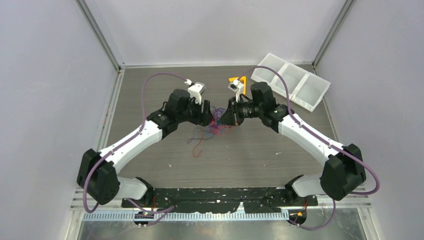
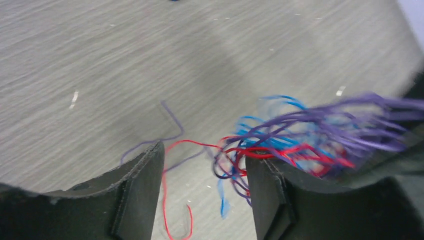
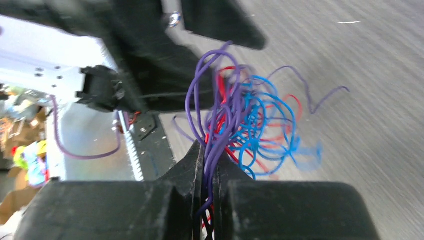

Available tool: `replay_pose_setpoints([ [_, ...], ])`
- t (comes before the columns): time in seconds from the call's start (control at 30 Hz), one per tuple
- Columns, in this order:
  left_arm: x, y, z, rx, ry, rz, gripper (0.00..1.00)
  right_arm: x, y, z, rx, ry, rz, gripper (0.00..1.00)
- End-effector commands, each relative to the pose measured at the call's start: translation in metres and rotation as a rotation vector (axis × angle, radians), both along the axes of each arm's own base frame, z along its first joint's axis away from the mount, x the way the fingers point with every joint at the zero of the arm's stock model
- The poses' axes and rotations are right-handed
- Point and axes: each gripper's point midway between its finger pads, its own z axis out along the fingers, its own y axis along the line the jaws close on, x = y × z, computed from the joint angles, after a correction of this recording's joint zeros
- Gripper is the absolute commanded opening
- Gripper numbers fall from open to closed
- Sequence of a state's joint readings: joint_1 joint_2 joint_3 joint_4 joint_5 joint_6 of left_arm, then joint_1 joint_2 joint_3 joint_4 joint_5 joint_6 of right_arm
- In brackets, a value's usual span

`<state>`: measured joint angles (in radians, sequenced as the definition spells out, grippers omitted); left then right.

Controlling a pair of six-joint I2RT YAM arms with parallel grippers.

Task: Untangle the cables

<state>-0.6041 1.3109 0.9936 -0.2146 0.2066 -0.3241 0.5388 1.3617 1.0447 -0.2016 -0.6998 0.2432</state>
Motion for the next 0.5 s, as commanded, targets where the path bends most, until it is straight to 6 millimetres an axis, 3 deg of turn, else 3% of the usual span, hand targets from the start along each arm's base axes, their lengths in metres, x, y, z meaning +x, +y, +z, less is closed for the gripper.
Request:
replay_pose_setpoints([
  [0.0,0.042,0.018,-0.008,0.117,-0.082,0.137,0.57,-0.029,0.019,0.057,0.197,0.004,0.182,0.06],
  [0.17,0.049,0.034,-0.040,0.044,0.001,0.146,0.41,-0.045,0.009,0.085,0.308,0.045,0.256,0.05],
  [0.33,0.048,0.070,-0.064,0.017,0.064,0.199,0.22,-0.039,-0.012,0.101,0.347,0.052,0.229,0.05],
  [0.47,0.048,0.106,-0.080,0.107,0.098,0.268,0.05,-0.040,-0.025,0.107,0.367,0.066,0.231,0.05],
])
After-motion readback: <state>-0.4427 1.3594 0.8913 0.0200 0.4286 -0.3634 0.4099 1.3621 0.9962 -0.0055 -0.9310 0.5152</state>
